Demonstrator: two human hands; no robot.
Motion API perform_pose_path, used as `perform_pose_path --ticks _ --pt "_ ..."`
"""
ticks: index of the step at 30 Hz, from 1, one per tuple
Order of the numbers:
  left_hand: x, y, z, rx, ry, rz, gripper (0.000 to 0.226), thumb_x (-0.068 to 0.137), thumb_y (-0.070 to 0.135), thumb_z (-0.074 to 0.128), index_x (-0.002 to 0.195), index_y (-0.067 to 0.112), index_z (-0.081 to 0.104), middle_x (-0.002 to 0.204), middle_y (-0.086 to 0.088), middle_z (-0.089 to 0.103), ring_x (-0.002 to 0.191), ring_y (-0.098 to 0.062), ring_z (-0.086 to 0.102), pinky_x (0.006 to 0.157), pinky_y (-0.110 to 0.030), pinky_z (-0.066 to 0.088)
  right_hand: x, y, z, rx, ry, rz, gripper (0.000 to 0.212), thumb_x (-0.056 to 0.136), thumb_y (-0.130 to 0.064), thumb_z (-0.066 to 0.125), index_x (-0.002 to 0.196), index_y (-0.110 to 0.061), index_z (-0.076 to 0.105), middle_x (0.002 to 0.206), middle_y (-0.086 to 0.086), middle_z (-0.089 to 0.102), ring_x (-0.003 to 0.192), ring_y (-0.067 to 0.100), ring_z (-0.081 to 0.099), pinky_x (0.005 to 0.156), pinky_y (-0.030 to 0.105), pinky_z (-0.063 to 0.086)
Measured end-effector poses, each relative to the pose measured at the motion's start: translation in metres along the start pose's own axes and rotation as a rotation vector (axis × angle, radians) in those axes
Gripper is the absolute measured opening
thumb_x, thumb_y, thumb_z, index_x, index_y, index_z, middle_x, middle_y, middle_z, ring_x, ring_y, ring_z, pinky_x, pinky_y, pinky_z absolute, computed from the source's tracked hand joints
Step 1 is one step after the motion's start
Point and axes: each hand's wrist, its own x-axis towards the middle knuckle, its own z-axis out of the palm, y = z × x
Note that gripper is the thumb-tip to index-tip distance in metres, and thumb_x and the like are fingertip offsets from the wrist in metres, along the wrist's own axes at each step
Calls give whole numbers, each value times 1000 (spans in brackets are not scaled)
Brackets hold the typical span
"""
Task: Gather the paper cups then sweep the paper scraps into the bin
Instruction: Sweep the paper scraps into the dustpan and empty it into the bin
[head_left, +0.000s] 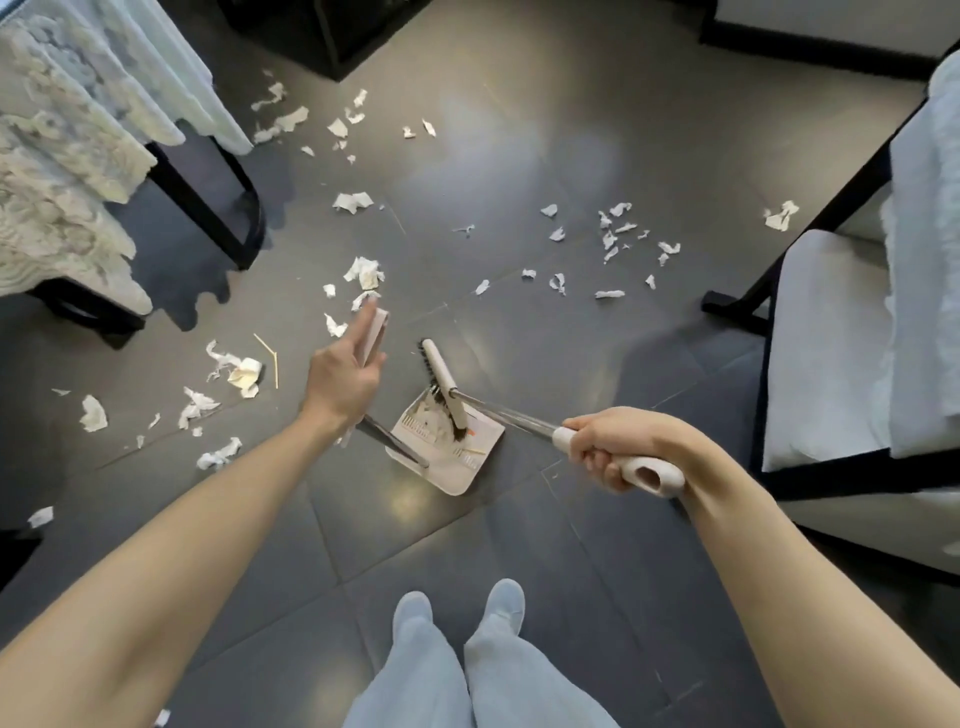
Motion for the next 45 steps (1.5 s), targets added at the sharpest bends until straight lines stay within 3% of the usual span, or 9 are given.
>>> perform_pose_path --ticks 10,16,24,28,30,34,37,41,45 --pt "104 32 -3 -164 49 20 67 92 16 60 148 40 30 137 4 55 122 -22 55 98 -19 36 -4 -96 -61 313 84 -95 48 92 3 35 126 -30 43 47 -2 37 30 1 32 28 10 27" --pt "206 41 -3 -157 -5 82 70 91 12 60 147 42 31 127 3 63 110 -22 60 87 -12 35 20 -171 -96 460 169 -146 59 91 4 37 138 -30 39 44 -3 38 30 1 33 28 11 28" --pt "313 45 -1 -126 -137 147 69 89 3 61 146 33 37 123 1 65 109 -25 62 86 -4 33 92 -239 -135 222 369 -146 64 89 5 39 147 -21 32 59 4 41 34 7 38 34 14 33" --pt "352 46 3 -103 -145 186 69 88 0 61 145 31 40 123 6 63 90 7 59 75 7 33 122 -257 -161 -146 430 -80 36 79 4 41 111 -5 53 65 15 51 58 27 48 56 33 44" --pt "366 44 5 -79 -166 176 70 88 2 61 145 35 39 121 7 65 92 -4 64 81 -1 37 131 -264 -159 -264 437 -5 22 78 2 41 97 -3 51 66 14 56 60 29 53 60 34 45" --pt "392 48 15 -111 -185 167 68 88 2 61 144 36 41 112 36 53 92 2 59 79 0 37 154 -276 -139 -190 327 30 39 81 2 46 121 1 49 72 13 54 64 26 50 64 35 45" --pt "416 55 19 -124 -202 180 66 88 4 60 143 36 42 108 18 61 88 -1 60 75 7 31 165 -290 -119 -115 246 26 49 82 -1 45 131 -2 41 81 16 55 72 27 49 72 34 42" --pt "435 52 20 -218 -271 206 67 89 3 58 144 38 41 118 31 55 100 29 47 85 8 28 166 -305 -101 258 178 56 63 90 1 46 147 -21 29 57 3 48 39 9 40 42 19 38" --pt "452 47 16 -253 -323 185 72 90 6 58 137 54 35 115 41 52 108 17 52 94 -3 33 151 -305 -92 516 98 95 66 91 6 47 146 -29 33 50 -1 40 34 5 33 31 14 30"
